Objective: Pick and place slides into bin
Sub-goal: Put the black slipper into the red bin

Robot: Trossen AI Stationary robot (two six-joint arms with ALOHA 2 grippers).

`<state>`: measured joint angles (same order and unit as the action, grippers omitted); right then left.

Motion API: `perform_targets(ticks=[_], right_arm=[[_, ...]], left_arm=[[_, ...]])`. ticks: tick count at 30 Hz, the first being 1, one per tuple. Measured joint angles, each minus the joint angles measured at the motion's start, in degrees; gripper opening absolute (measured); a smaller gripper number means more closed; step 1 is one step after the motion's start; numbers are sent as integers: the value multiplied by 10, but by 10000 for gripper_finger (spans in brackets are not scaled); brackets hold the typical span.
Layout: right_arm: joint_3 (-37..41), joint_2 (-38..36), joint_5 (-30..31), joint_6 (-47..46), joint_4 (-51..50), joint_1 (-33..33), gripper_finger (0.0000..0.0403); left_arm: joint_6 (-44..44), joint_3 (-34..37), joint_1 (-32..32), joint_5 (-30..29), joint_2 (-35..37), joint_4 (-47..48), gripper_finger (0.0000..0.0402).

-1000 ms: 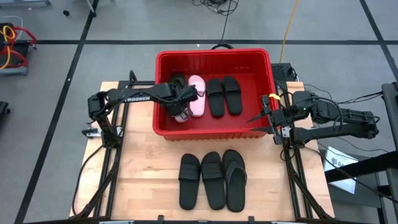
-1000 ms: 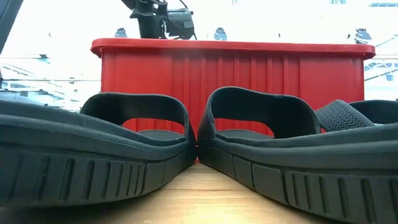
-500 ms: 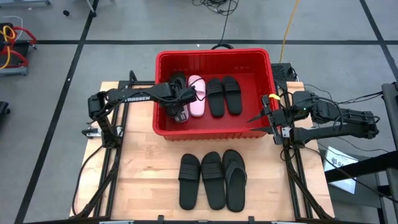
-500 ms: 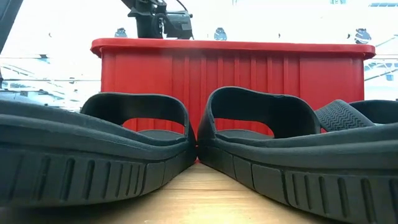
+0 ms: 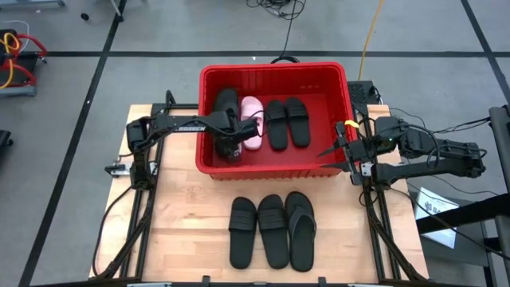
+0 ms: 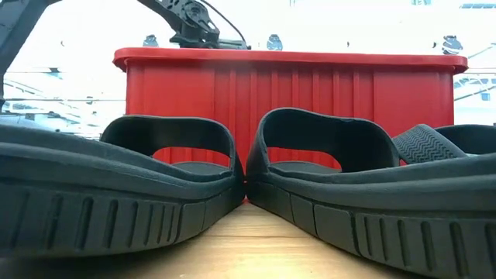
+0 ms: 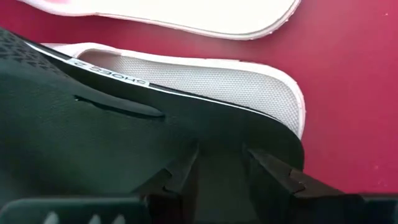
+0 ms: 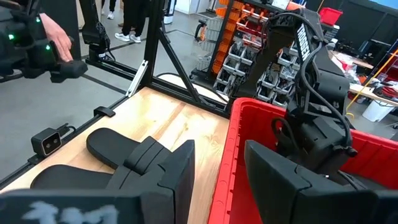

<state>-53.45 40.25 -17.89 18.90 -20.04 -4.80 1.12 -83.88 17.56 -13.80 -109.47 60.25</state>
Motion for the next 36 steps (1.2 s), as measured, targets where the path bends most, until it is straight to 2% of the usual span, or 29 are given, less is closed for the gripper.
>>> perform_targets(ticks=[15,20,25,31,36], right_arm=[[0,0,0,-1,0,0,130],[0,0,0,-1,0,0,130],[0,0,0,0,0,0,130],[0,3,0,3,0,0,130],[0,3,0,7,0,0,130]], left_arm=[[-30,0,-14,16,107,17,122],[-54,0,-20,-32,132,4,122],[-136,0,-11,-78,144,-32,122],[-225,0,19,-78,124,-118,122],[-286,0,52,-97,116,-138,122]])
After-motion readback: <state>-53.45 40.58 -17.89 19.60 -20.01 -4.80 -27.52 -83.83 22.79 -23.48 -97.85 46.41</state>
